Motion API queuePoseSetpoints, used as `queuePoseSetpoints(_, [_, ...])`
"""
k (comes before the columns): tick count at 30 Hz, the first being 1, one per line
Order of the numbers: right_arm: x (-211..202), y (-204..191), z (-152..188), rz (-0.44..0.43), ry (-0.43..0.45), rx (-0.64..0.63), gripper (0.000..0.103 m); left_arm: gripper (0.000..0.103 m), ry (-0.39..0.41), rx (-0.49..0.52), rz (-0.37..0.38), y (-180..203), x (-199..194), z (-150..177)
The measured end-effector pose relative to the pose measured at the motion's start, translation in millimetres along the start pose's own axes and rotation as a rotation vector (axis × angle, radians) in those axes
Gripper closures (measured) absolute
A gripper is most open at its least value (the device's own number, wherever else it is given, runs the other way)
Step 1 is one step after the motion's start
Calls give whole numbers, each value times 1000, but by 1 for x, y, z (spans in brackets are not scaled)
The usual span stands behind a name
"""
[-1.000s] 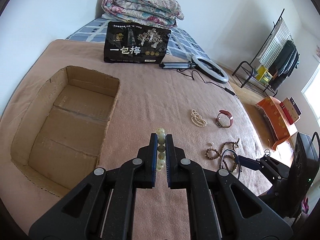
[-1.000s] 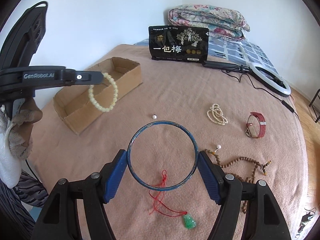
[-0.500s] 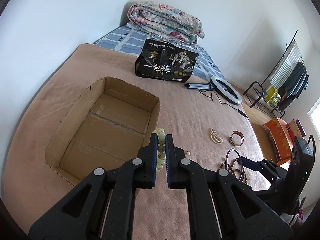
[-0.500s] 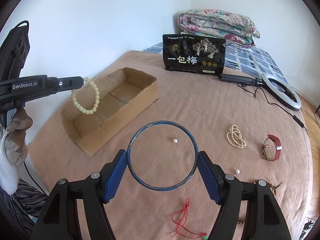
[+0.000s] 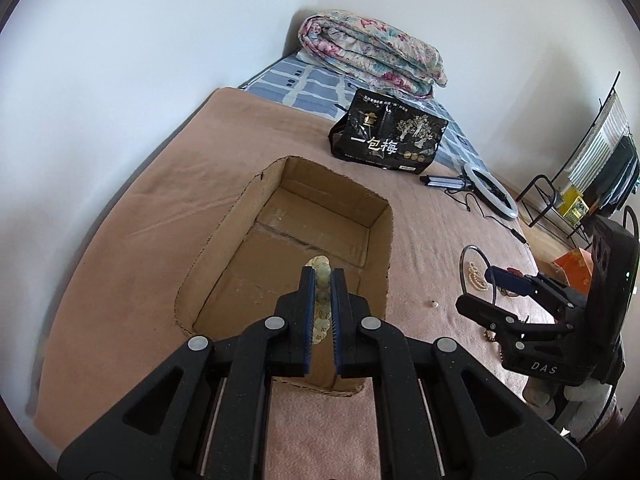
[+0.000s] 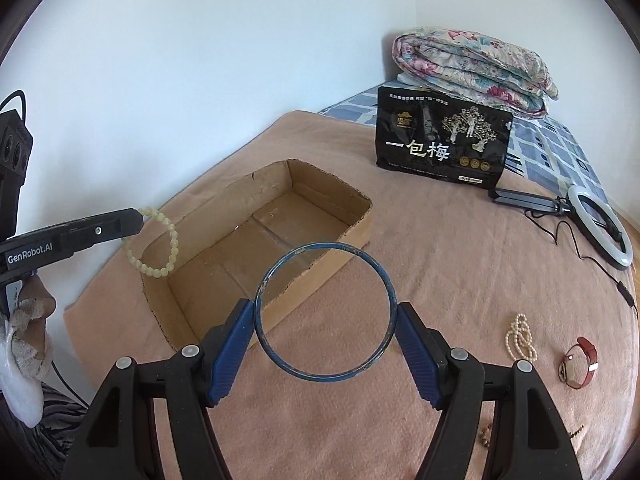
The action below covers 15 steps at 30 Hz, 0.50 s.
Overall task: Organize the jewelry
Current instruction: 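Open both tools over the cardboard box, dropping the bracelet and bangle inside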
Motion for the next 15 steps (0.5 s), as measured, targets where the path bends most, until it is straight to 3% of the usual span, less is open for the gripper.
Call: queuePoseSetpoints(15, [59, -28, -54, -35, -45, -23, 30, 98, -75, -25, -51, -23, 37, 9])
Point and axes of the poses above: each gripper's, at about its wrist camera, not at the fingertips, and x roughly the way its jaws point, y to its right, z to its underside, the point moved 3 cm from there along x, roughly the way its jaws point, and after that the axes turned 14 degrees about -y, right-handed, at the moved point
